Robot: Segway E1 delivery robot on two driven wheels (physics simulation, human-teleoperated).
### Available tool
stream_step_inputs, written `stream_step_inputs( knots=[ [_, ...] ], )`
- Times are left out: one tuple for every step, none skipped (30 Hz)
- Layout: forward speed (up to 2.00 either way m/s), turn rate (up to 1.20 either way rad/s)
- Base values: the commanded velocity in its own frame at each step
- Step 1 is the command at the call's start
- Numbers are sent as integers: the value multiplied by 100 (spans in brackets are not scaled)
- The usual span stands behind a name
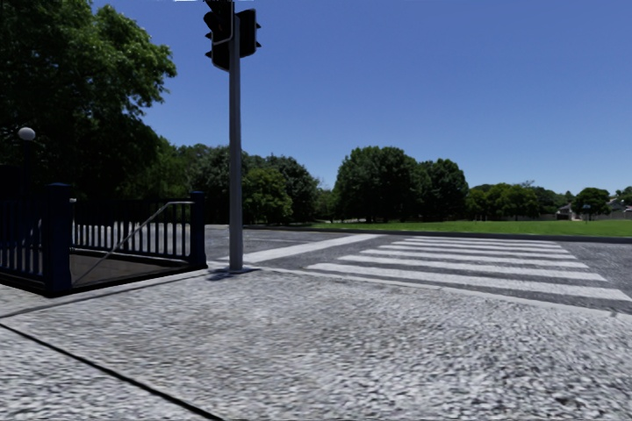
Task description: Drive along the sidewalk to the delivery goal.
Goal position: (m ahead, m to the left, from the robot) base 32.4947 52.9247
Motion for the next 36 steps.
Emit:
stream_step_inputs(
  knots=[
    [153,89],
    [153,89],
    [148,94],
    [144,95],
    [139,95],
    [139,95],
    [136,95],
    [133,95],
    [129,95],
    [129,95],
    [122,95],
    [116,95],
    [112,95],
    [112,95],
    [110,95],
    [110,95],
    [109,95],
    [109,95],
    [109,95],
    [109,95],
    [109,95],
    [109,95],
    [109,95],
    [113,92],
    [113,92],
    [125,92],
    [136,92],
    [145,92],
    [145,92],
    [150,91],
    [156,89],
    [175,85],
    [175,85],
    [200,83],
    [200,82],
    [200,82]
  ],
)
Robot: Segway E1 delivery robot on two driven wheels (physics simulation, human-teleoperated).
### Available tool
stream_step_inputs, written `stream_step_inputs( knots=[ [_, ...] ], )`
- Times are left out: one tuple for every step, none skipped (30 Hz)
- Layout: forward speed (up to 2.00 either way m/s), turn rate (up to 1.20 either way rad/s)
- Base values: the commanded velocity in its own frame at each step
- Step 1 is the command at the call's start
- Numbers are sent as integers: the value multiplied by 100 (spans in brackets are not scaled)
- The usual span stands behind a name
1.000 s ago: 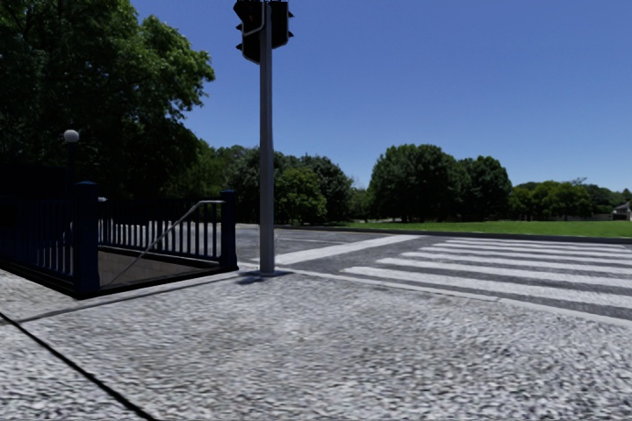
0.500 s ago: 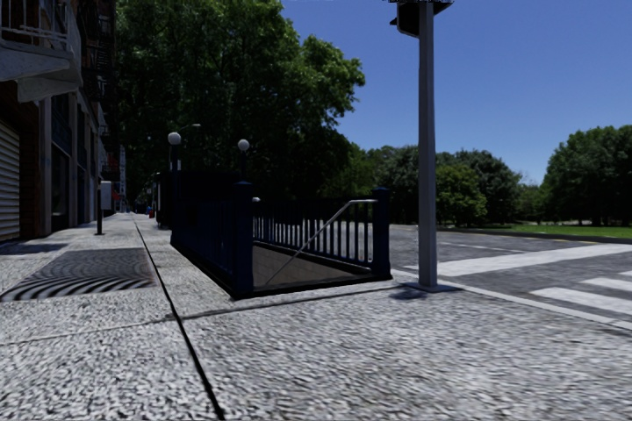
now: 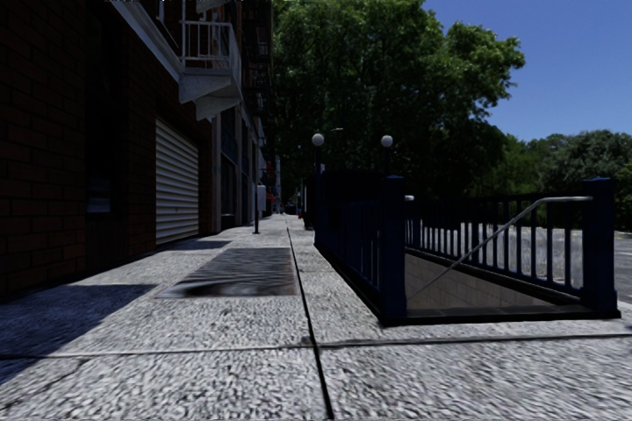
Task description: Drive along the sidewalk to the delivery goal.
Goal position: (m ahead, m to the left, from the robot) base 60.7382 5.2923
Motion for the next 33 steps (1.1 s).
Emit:
stream_step_inputs(
  knots=[
    [200,82],
    [200,79],
    [200,74],
    [200,64],
    [200,64],
    [200,45],
    [200,19],
    [200,0],
    [200,0],
    [200,0],
    [200,0],
    [200,0],
    [200,0],
    [200,0],
    [200,0],
    [200,0],
    [200,0],
    [200,0],
    [200,0],
    [200,0],
    [200,0],
    [200,0],
    [200,0],
    [200,0],
    [200,0],
    [200,0],
    [200,0],
    [200,0],
    [200,0],
    [200,0],
    [200,0],
    [200,0],
    [200,0]
  ],
)
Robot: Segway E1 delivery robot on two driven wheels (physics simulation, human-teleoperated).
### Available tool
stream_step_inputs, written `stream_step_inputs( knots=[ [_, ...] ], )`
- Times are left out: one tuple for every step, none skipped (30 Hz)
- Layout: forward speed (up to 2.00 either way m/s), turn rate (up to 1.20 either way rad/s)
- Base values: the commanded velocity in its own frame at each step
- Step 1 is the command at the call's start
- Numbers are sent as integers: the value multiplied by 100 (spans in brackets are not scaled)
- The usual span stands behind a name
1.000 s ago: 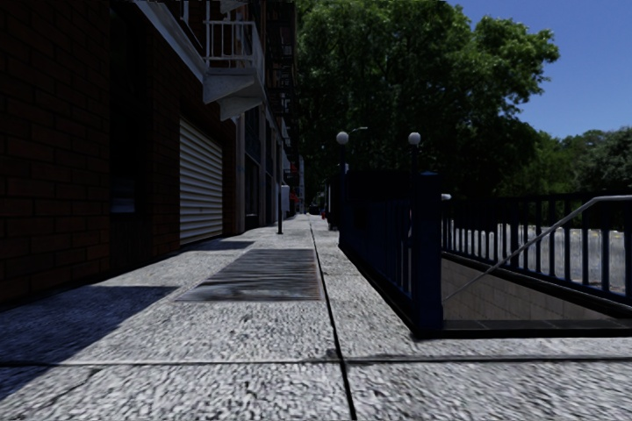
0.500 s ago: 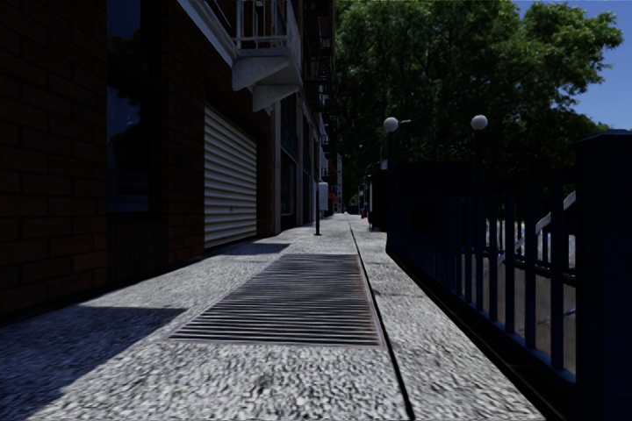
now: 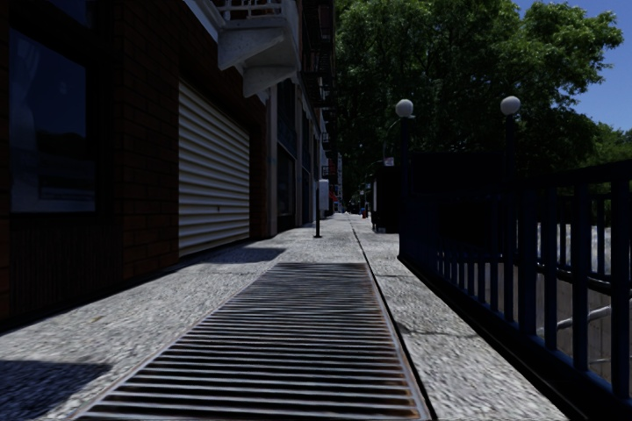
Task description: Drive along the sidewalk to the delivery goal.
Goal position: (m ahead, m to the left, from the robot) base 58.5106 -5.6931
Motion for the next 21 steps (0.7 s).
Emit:
stream_step_inputs(
  knots=[
    [200,0],
    [200,0],
    [200,0],
    [200,0],
    [200,-6],
    [200,-13],
    [200,-21],
    [200,-21],
    [200,-23],
    [200,-1],
    [200,0],
    [200,0],
    [200,0],
    [200,0],
    [200,0],
    [200,0],
    [200,0],
    [200,-8],
    [200,-8],
    [200,-28],
    [200,-37]
  ],
)
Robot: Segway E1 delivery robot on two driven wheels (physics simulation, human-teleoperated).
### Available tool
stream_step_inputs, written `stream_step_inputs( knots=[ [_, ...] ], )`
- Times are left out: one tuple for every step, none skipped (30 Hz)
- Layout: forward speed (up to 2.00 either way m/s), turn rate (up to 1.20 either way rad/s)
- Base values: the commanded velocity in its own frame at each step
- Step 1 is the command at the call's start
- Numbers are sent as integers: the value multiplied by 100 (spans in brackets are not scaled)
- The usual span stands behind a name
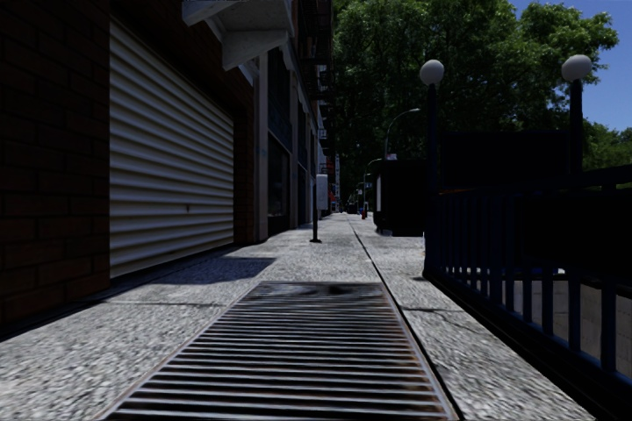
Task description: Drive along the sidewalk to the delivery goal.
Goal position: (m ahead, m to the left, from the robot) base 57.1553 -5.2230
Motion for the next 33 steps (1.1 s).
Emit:
stream_step_inputs(
  knots=[
    [200,-39],
    [200,-39],
    [200,-40],
    [200,-32],
    [200,-8],
    [200,-8],
    [200,0],
    [200,0],
    [200,0],
    [200,-7],
    [200,-17],
    [200,-25],
    [200,-25],
    [200,-33],
    [200,-46],
    [200,-50],
    [200,-50],
    [200,-49],
    [200,-35],
    [200,-21],
    [200,-21],
    [200,-15],
    [200,-14],
    [200,-13],
    [200,-13],
    [200,-13],
    [200,-15],
    [200,-18],
    [200,-18],
    [200,-19],
    [200,-12],
    [200,-12],
    [200,0]
  ],
)
